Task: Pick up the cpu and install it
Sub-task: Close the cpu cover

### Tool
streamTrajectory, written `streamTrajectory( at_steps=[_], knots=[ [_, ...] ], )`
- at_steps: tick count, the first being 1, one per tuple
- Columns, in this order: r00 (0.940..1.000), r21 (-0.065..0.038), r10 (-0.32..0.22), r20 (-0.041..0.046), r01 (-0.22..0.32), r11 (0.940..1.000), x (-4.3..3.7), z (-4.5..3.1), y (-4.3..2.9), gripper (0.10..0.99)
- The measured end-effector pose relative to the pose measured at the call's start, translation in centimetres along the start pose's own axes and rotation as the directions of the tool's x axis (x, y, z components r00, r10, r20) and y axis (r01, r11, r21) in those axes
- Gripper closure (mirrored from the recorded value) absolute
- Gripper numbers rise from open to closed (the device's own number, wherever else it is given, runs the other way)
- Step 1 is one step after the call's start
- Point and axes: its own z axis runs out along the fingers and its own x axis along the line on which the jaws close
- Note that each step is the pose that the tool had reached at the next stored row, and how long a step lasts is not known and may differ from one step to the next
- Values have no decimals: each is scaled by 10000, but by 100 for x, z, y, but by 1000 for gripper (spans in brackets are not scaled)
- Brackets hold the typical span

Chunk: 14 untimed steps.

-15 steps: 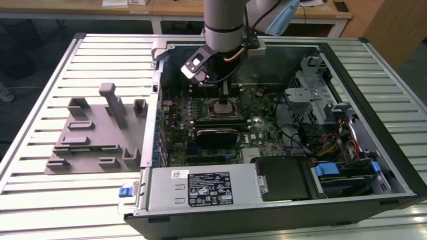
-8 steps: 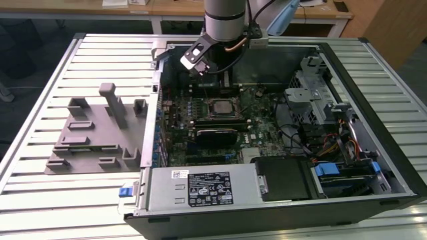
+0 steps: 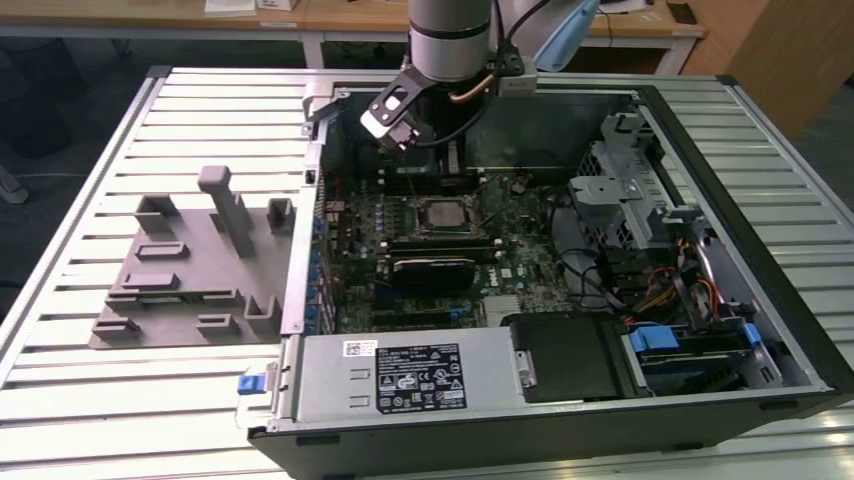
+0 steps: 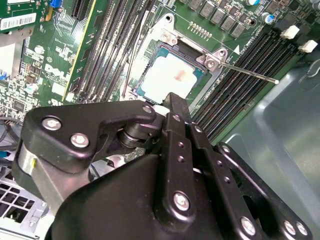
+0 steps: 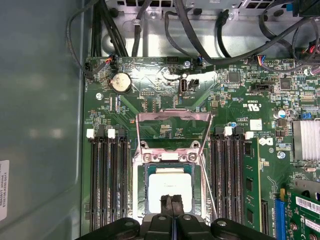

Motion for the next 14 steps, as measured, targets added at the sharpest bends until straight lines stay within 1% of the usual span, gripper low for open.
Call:
streamTrajectory(
  at_steps=[8,12,14],
  knots=[
    [10000,1,0,1,0,10000,0,-5,1,980],
    [10000,1,0,1,0,10000,-1,-49,5,980],
    [10000,0,0,-1,0,10000,-1,-54,6,980]
  ],
)
